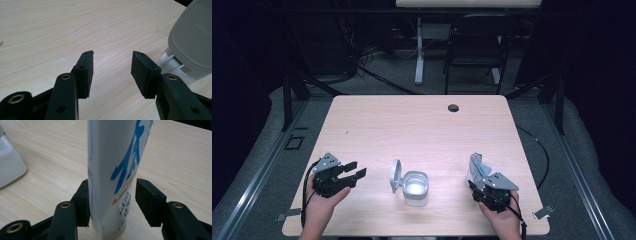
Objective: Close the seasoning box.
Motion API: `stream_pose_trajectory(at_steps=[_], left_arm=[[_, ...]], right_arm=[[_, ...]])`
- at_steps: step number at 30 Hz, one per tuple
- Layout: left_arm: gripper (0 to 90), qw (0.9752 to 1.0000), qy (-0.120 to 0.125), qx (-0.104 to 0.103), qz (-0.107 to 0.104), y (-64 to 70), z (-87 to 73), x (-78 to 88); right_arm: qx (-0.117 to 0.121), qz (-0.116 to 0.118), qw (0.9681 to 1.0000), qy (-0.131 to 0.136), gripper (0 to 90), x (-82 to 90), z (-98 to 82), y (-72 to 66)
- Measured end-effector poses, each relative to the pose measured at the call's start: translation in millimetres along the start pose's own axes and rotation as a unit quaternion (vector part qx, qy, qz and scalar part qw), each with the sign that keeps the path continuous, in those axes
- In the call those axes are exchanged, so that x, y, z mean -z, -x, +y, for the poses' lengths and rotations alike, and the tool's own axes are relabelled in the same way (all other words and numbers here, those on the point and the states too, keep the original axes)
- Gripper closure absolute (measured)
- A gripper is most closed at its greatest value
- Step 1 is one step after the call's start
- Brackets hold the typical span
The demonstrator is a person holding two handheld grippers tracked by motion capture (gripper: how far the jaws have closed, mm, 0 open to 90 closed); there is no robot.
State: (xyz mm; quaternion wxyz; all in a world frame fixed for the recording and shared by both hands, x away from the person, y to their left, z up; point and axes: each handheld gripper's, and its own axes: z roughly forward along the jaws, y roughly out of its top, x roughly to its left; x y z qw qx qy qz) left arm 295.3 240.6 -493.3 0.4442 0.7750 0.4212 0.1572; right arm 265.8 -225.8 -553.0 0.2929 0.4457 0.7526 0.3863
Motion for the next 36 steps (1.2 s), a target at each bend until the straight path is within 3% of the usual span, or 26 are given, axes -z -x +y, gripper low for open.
stream_pose_trajectory(at_steps=[11,28,36], left_arm=[[58.1,0.9997,-0.009,-0.004,-0.021,6.7,6.4,-10.3],[88.4,0.9983,-0.02,-0.025,-0.049,27.2,22.1,-17.6],[90.0,0.9964,-0.025,-0.043,-0.068,38.8,25.8,-16.8]], right_arm=[[-0.003,-0.001,1.0,0.0,47.9,7.0,-4.3,2.9],[-0.019,-0.001,0.9998,0.006,46.1,26.6,-16.4,8.2],[-0.02,0.0,0.9997,0.01,45.7,25.5,-15.8,7.9]])
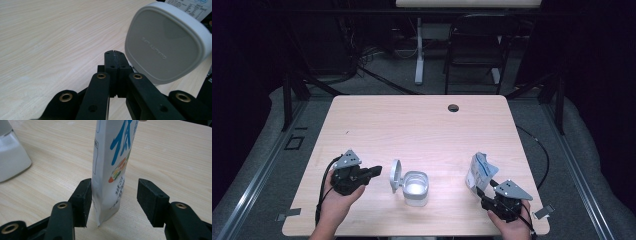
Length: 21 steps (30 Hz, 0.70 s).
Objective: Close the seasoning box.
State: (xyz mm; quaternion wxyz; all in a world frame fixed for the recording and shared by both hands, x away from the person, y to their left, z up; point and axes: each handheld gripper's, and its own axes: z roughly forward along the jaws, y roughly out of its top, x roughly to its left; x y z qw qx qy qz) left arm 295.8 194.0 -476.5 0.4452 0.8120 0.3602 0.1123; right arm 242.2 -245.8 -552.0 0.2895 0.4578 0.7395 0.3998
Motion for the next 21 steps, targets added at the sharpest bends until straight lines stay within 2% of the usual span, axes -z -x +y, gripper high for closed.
stream_pose_trajectory(at_steps=[4,10,21], left_arm=[[90.0,0.9998,0.004,-0.006,-0.02,7.3,3.6,-0.5],[90.0,0.9993,0.004,-0.02,-0.03,17.7,5.7,-2.5],[90.0,0.9987,-0.005,-0.028,-0.041,23.9,5.0,-10.6]], right_arm=[[-0.002,0.0,1.0,0.0,45.7,0.1,0.0,-0.2],[0.001,0.0,1.0,-0.006,45.6,-1.5,0.2,-1.1],[-0.004,-0.002,1.0,-0.001,45.1,-1.6,0.8,-1.0]])
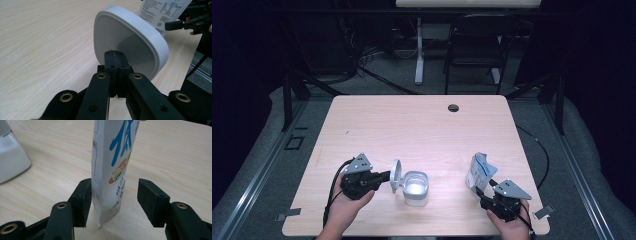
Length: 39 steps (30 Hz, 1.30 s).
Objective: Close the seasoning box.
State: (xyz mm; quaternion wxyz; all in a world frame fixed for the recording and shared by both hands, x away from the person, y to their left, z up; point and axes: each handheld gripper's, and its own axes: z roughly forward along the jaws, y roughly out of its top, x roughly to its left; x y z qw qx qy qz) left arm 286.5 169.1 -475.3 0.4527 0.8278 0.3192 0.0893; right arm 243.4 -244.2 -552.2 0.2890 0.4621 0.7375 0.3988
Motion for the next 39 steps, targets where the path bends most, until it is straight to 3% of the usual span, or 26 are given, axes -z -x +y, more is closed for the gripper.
stream_pose_trajectory(at_steps=[20,30,39], left_arm=[[90.0,0.9998,0.004,-0.01,-0.016,10.9,1.1,-2.5],[90.0,0.9983,-0.005,-0.023,-0.053,26.9,2.6,-16.3],[90.0,0.9974,-0.01,-0.033,-0.063,33.9,3.7,-19.2]], right_arm=[[0.003,-0.001,1.0,-0.007,45.0,-4.6,1.2,-3.2],[0.003,-0.002,1.0,-0.005,44.9,-3.7,1.3,-2.3],[0.003,0.001,1.0,-0.004,44.9,-3.9,1.4,-3.7]])
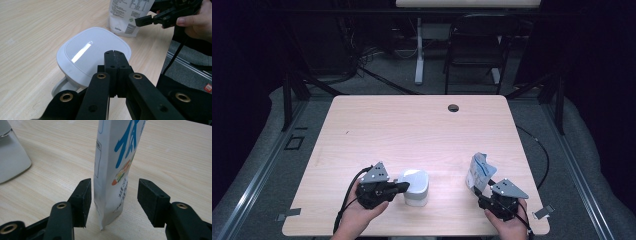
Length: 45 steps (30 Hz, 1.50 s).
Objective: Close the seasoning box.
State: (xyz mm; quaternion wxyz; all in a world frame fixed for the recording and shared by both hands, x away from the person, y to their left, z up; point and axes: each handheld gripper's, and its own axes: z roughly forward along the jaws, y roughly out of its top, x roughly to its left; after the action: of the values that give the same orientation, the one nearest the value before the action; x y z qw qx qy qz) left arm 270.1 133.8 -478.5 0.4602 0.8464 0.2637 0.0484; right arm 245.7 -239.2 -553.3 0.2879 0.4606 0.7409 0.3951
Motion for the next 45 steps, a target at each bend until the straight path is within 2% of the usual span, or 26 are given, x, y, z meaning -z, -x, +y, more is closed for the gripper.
stream_pose_trajectory(at_steps=[5,12,20,26,32,36,40,41,45], left_arm=[[90.0,1.0,0.004,-0.001,0.003,0.4,1.1,2.9],[90.0,0.9998,0.018,0.007,0.01,-3.9,2.0,12.7],[90.0,0.998,0.044,0.032,0.032,-20.7,0.2,35.1],[90.0,0.9936,0.068,0.061,0.067,-41.3,-6.4,60.8],[90.0,0.9877,0.087,0.09,0.094,-63.4,-18.8,82.3],[90.0,0.9819,0.099,0.115,0.113,-75.4,-28.2,92.6],[90.0,0.9771,0.106,0.136,0.124,-87.0,-38.5,99.1],[90.0,0.9751,0.106,0.144,0.131,-90.4,-42.1,100.6],[90.0,0.9713,0.095,0.161,0.147,-100.6,-53.1,100.9]], right_arm=[[0.001,0.0,1.0,-0.002,44.8,0.1,-0.1,0.0],[0.0,0.002,1.0,-0.001,44.6,0.3,-0.2,-0.3],[0.001,0.001,1.0,0.001,44.6,1.4,-0.3,-1.3],[0.003,0.002,1.0,-0.004,44.5,1.3,-1.0,-1.0],[0.002,0.004,1.0,-0.005,44.4,0.3,-1.8,-1.9],[0.002,0.005,1.0,-0.006,44.4,-0.1,-2.1,-1.7],[0.003,0.005,1.0,-0.005,44.4,-0.4,-2.3,-1.4],[0.004,0.006,1.0,-0.006,44.4,-0.6,-2.5,-1.5],[0.002,0.006,0.9999,-0.008,44.4,-0.9,-2.7,-1.9]])
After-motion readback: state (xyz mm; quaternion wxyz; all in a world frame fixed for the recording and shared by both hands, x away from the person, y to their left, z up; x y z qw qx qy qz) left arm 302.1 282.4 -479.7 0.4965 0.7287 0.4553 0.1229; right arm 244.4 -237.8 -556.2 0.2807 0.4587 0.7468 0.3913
